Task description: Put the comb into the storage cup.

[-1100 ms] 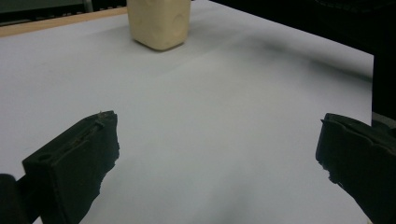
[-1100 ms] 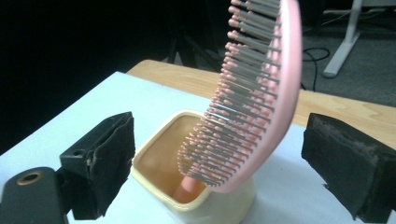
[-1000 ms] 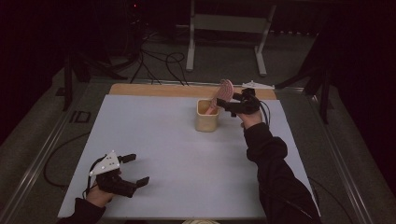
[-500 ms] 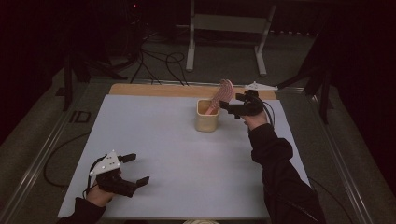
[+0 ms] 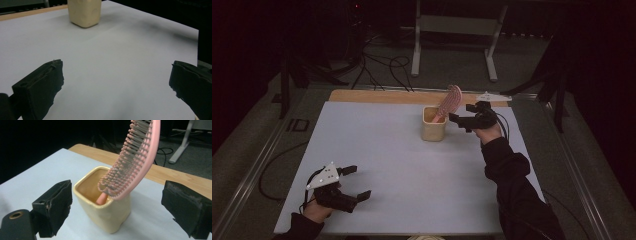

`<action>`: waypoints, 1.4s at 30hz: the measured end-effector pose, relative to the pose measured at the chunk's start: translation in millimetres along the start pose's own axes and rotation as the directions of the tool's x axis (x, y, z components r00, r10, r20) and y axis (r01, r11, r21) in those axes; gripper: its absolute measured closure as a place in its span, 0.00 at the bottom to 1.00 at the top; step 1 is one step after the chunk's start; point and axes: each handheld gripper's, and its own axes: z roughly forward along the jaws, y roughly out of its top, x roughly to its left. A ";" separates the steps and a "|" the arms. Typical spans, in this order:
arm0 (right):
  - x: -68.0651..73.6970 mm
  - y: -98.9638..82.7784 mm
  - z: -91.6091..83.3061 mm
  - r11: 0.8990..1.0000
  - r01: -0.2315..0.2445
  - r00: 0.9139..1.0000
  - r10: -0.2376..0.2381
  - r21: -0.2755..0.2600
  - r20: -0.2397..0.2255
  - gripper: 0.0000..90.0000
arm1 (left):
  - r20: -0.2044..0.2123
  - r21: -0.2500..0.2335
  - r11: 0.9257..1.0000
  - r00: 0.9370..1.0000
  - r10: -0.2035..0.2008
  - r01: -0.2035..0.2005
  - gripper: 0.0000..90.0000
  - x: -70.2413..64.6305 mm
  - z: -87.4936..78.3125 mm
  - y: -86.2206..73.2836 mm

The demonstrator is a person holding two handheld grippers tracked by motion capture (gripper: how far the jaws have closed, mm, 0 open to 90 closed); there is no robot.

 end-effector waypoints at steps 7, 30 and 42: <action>1.4 -12.5 -12.7 1.000 0.018 1.000 -0.018 0.008 -0.016 0.12 | 0.003 0.000 1.000 1.000 0.002 -0.002 0.00 -0.2 0.5 0.8; 15.5 -77.0 -47.1 0.997 0.068 0.996 -0.066 0.030 -0.064 0.12 | -0.004 -0.002 1.000 1.000 0.007 -0.007 0.00 -0.8 0.3 1.8; 29.7 -119.1 -67.6 0.996 0.087 0.993 -0.085 0.022 -0.084 0.12 | -0.010 -0.007 1.000 1.000 0.002 -0.002 0.00 0.1 -0.5 1.9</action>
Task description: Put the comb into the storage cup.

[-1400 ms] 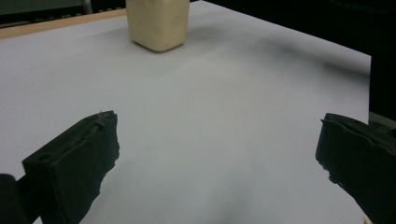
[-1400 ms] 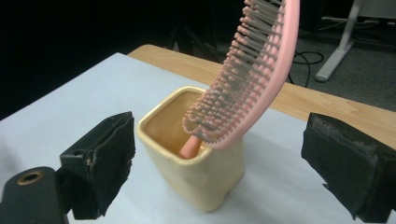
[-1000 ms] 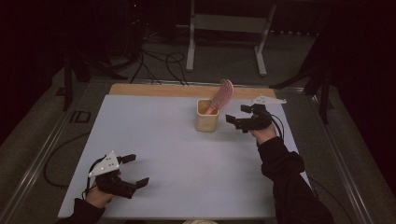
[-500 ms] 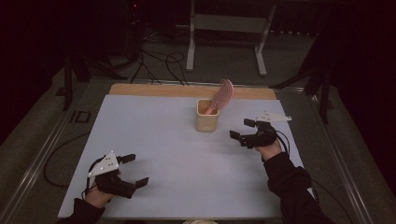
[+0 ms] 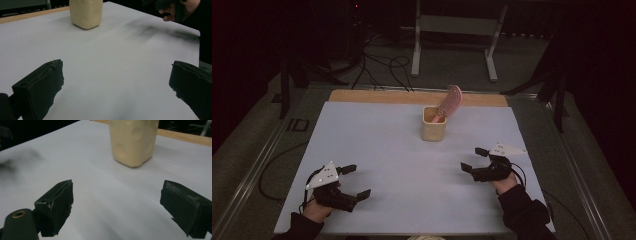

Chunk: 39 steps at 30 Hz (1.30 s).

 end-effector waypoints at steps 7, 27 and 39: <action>13.8 -20.1 -11.1 1.000 0.023 1.000 -0.023 -0.006 -0.010 0.12 | -0.001 0.000 1.000 1.000 -0.005 0.005 0.00 0.5 -0.6 -0.4; 18.4 -52.9 -41.0 0.999 0.032 0.999 -0.032 0.009 0.024 0.12 | -0.011 0.001 1.000 1.000 -0.004 0.004 0.00 2.1 -3.2 -1.5; 18.4 -61.7 -50.9 0.999 0.022 0.996 -0.024 0.025 0.087 0.12 | -0.020 0.011 1.000 1.000 0.005 -0.005 0.00 1.3 -2.7 -2.7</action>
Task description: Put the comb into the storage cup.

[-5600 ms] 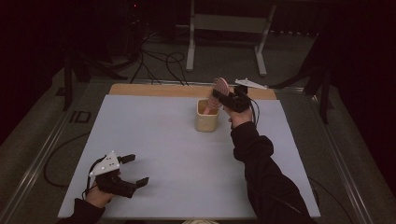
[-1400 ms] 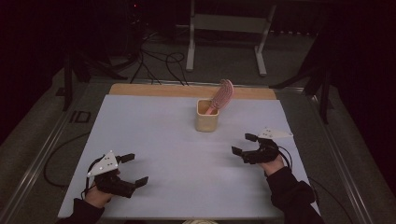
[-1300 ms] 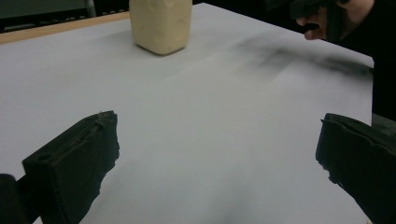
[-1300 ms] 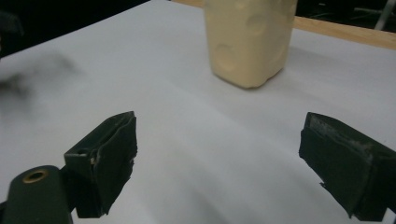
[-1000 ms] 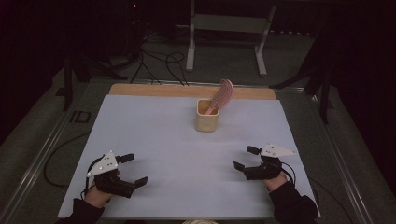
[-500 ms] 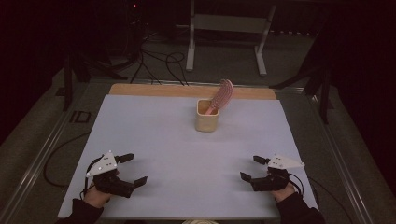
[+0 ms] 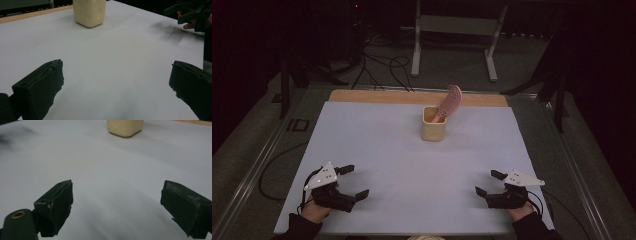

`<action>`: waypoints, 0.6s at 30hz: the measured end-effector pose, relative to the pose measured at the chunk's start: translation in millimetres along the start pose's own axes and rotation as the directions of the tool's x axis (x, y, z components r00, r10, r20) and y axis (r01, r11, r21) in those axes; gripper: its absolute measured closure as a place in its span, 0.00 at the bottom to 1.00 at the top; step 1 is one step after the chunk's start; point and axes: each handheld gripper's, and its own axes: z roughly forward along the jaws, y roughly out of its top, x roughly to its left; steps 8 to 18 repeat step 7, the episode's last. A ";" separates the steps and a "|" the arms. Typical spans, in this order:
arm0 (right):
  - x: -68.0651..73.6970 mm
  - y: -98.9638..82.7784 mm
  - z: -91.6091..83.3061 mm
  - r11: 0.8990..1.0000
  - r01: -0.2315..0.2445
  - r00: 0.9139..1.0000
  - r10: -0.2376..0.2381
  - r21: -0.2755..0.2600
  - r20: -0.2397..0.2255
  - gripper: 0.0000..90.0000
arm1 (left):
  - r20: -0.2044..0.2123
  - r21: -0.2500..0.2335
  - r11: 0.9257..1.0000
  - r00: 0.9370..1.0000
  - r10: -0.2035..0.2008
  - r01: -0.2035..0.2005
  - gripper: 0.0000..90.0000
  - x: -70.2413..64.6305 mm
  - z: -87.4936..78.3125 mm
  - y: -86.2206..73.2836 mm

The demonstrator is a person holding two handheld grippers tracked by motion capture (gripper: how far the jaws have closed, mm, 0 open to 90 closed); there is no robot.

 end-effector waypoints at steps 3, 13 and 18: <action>-0.6 -0.9 2.1 1.000 0.011 1.000 -0.012 0.022 0.017 0.12 | 0.000 0.004 1.000 1.000 0.002 -0.002 0.00 0.0 0.4 -0.2; -1.8 -1.7 2.3 1.000 0.004 1.000 -0.004 0.020 0.015 0.12 | 0.001 0.004 1.000 1.000 0.001 -0.001 0.00 0.2 0.6 -0.4; -1.8 -1.7 2.3 1.000 0.004 1.000 -0.004 0.020 0.015 0.12 | 0.001 0.004 1.000 1.000 0.001 -0.001 0.00 0.2 0.6 -0.4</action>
